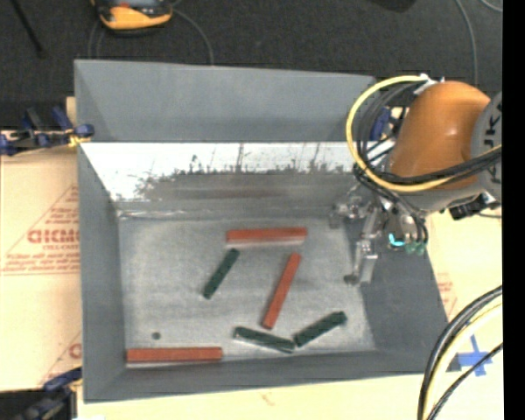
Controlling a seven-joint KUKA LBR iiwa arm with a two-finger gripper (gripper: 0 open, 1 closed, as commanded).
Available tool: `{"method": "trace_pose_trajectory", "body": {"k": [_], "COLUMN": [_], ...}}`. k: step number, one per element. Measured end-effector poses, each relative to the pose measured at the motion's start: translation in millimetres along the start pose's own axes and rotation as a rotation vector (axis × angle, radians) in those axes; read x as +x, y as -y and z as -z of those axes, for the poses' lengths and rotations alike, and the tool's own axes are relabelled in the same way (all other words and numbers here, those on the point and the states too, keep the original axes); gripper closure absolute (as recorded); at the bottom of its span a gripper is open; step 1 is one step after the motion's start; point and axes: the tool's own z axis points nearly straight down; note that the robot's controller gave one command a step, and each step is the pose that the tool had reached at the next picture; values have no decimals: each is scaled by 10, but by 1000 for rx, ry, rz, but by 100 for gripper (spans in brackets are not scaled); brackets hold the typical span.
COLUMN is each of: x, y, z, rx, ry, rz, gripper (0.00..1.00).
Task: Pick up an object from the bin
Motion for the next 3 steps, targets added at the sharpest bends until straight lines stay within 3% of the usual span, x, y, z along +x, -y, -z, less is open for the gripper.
{"method": "trace_pose_trajectory", "body": {"k": [1, 2, 3], "x": [-17, 252, 377], "y": [-3, 181, 281], "z": [46, -461, -765], "rx": [1, 2, 0], "ry": [8, 12, 4], "rz": [2, 68, 233], "gripper": [0, 0, 0]}}
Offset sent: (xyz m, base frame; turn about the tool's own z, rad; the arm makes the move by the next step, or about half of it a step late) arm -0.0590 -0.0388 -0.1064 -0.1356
